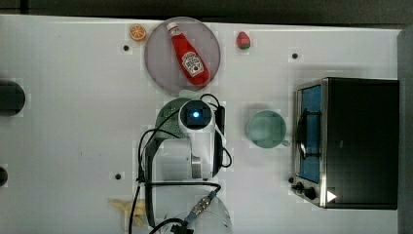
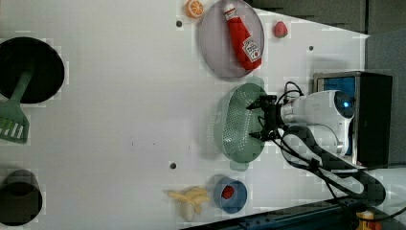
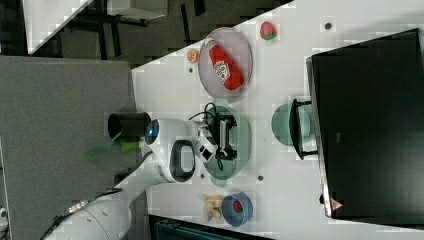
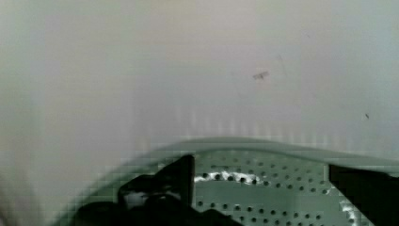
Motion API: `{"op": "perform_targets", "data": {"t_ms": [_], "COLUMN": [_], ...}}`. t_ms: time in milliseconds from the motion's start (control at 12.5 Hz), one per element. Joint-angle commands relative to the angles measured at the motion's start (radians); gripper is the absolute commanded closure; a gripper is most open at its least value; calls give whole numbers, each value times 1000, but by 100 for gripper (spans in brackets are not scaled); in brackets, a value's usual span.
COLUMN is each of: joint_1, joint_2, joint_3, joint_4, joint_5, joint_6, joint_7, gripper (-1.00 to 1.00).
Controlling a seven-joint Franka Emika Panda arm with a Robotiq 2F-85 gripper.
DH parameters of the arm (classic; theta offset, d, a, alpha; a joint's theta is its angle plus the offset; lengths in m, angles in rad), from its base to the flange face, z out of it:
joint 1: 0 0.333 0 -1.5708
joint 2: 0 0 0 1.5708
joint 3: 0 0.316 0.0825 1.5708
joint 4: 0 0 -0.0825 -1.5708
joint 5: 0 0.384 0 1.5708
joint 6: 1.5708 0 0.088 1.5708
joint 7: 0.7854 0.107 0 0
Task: Drag strainer left to right.
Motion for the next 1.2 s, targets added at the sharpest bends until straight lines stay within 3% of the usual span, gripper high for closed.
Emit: {"op": "perform_targets", "data": {"t_ms": [80, 400, 720, 960, 1200], "joint_1": [-7, -4, -2, -6, -8], "joint_2": [-23, -59, -200, -299, -342], "joint_3": [-56, -37, 30, 17, -6], "joint_4": [7, 17, 28, 110, 316], "joint_5": [-18, -18, -18, -17, -20], "joint_6": [5, 41, -21, -210, -535], "joint_7": [-123, -240, -411, -628, -750], "gripper": [-100, -100, -100, -100, -100]}}
